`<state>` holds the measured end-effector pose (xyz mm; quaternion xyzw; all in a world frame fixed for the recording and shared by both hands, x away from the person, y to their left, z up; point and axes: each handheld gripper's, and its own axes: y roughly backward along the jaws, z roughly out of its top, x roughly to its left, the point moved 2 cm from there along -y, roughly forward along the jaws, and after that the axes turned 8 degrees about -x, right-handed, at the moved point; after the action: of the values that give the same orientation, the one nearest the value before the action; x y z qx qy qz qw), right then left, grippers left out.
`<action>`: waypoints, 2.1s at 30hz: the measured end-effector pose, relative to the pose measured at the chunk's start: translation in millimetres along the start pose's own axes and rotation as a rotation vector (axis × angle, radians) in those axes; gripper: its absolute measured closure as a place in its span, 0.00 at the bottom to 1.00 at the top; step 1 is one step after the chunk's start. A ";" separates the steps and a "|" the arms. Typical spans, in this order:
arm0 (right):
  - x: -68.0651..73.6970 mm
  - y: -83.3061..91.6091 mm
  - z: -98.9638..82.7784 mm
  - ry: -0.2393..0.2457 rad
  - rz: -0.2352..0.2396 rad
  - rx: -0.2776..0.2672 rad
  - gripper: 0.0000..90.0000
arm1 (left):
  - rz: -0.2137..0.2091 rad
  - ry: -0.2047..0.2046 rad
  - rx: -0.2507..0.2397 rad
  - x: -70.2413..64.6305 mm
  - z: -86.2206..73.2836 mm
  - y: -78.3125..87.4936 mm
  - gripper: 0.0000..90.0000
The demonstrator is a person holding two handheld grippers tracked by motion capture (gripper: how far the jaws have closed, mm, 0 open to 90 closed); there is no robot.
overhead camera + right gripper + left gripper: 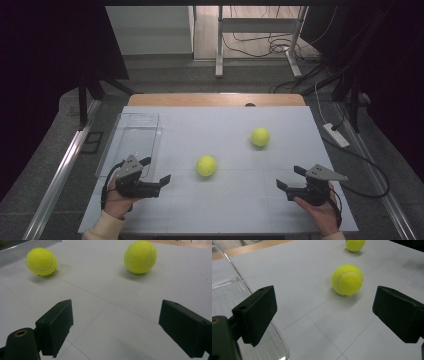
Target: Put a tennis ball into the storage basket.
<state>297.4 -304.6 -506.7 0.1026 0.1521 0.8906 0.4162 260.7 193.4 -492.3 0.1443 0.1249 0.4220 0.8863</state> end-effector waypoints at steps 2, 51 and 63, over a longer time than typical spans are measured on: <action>-0.5 0.0 -0.3 0.001 -0.001 0.002 0.14 | 0.000 -0.003 0.000 -0.9 1.6 -1.4 0.07; -0.8 -1.3 -1.8 0.000 -0.006 0.012 0.14 | -0.050 -0.061 0.021 -17.8 27.9 -34.1 0.06; -0.7 -2.0 -2.4 0.001 -0.006 0.014 0.14 | -0.072 -0.068 0.049 -20.8 32.3 -45.0 0.06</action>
<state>298.5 -304.4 -509.8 0.1048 0.1590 0.8882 0.4182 291.1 145.1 -476.5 0.1756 0.1103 0.3814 0.9009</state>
